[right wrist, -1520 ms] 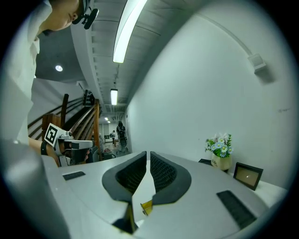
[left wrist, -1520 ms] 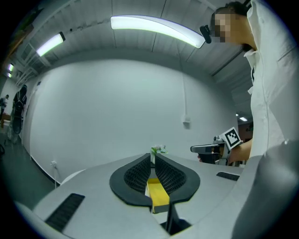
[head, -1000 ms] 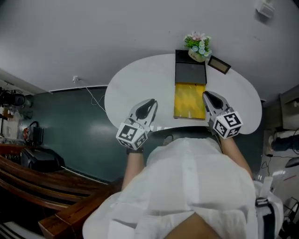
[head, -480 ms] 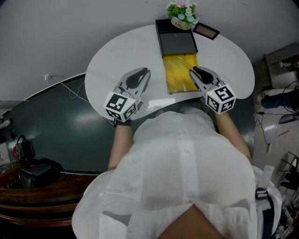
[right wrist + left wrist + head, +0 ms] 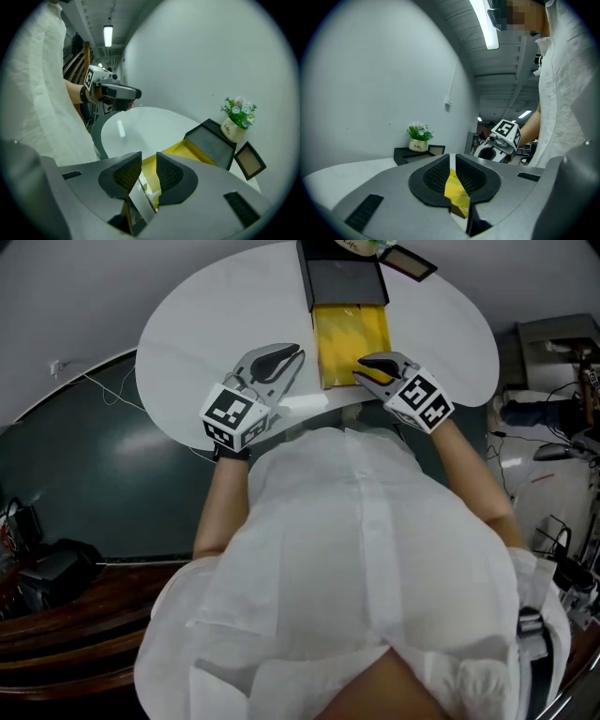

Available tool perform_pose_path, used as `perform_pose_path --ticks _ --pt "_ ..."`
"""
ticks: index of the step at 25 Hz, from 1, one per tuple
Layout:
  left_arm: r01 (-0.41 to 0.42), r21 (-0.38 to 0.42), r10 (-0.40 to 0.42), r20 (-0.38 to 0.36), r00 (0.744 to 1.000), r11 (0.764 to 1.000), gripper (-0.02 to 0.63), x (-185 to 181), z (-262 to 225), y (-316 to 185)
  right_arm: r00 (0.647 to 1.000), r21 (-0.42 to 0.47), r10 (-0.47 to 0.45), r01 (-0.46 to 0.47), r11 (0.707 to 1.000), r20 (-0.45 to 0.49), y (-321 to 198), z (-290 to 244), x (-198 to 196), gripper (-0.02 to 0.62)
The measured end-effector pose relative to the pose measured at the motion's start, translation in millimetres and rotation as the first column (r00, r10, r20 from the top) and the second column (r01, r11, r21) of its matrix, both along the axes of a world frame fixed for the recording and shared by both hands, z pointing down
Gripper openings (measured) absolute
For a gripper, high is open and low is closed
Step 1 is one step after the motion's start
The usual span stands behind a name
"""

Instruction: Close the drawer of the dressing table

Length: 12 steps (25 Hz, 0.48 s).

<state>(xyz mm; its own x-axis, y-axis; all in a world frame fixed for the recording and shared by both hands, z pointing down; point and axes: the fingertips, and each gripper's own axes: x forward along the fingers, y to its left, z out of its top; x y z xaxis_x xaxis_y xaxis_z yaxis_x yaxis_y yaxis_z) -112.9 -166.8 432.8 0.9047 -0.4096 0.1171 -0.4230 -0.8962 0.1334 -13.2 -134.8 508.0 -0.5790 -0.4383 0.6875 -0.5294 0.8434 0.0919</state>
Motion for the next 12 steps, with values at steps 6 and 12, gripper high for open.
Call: perform_pose_path --ticks 6,12 --pt "-0.029 -0.021 0.029 0.017 0.999 0.999 0.037 13 17 10 0.951 -0.118 -0.213 0.19 0.975 -0.225 19 54 1 0.083" --pt "0.005 -0.044 -0.005 -0.013 1.0 0.999 0.037 16 18 4 0.82 -0.246 -0.433 0.362 0.899 -0.374 30 89 -6 0.084"
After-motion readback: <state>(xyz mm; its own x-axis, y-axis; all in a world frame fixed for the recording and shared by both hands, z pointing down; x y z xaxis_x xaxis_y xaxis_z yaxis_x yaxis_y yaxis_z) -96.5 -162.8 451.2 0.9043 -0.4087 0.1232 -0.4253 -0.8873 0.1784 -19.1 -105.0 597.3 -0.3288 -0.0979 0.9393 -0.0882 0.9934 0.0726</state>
